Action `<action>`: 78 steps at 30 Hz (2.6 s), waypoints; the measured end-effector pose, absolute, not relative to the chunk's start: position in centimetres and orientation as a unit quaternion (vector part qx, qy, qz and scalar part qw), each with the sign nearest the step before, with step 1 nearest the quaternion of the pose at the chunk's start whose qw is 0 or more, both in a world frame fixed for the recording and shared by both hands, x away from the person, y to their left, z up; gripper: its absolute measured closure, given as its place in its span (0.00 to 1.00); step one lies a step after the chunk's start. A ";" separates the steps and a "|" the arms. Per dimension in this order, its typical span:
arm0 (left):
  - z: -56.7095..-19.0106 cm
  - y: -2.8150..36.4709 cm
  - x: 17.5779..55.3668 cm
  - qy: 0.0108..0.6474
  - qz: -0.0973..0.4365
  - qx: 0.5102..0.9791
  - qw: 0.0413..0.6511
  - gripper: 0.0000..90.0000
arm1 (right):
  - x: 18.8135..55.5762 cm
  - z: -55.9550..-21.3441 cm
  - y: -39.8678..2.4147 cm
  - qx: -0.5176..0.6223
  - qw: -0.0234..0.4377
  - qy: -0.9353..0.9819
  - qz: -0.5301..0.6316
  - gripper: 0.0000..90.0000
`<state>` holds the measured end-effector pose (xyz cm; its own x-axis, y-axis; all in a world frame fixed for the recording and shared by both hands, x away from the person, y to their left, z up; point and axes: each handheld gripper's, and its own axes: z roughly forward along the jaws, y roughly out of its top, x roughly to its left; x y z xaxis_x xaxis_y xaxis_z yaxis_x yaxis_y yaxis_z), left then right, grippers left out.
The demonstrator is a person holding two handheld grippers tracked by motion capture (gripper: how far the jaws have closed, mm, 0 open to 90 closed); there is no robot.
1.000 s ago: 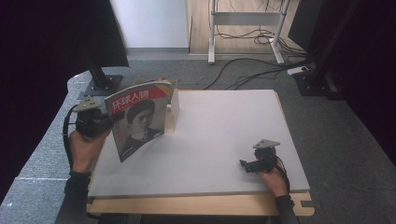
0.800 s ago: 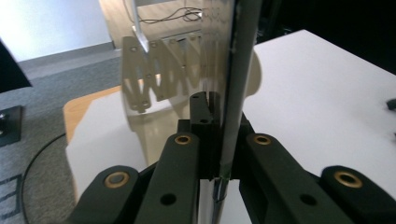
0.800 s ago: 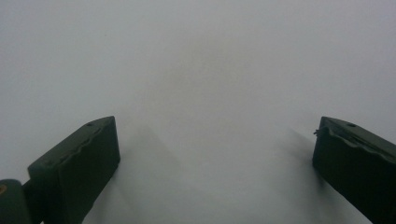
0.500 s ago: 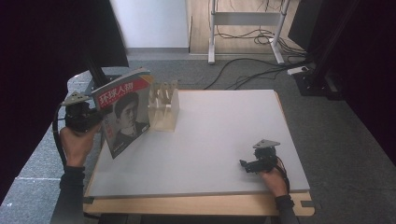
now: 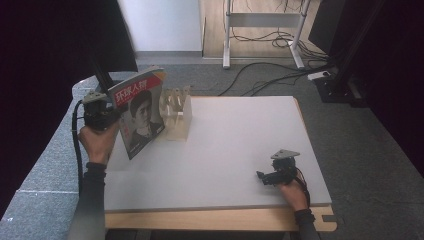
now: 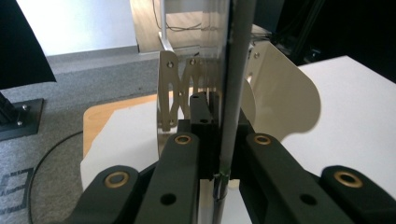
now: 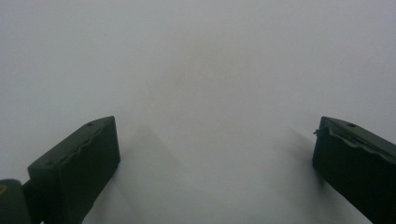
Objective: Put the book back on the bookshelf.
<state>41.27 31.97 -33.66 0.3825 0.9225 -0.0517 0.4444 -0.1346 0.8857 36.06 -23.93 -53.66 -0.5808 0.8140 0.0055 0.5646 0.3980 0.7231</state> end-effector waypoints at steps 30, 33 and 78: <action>-35.8 30.6 43.4 0.482 0.255 0.720 0.429 0.97 | 36.1 -53.7 -23.9 0.422 0.178 0.817 0.351 0.00; -36.2 30.8 43.4 0.484 0.257 0.717 0.430 0.96 | 36.1 -53.7 -23.9 0.421 0.177 0.817 0.350 0.00; -38.1 32.0 36.8 0.457 0.223 0.737 0.445 0.01 | 36.1 -53.6 -23.9 0.420 0.179 0.819 0.348 0.00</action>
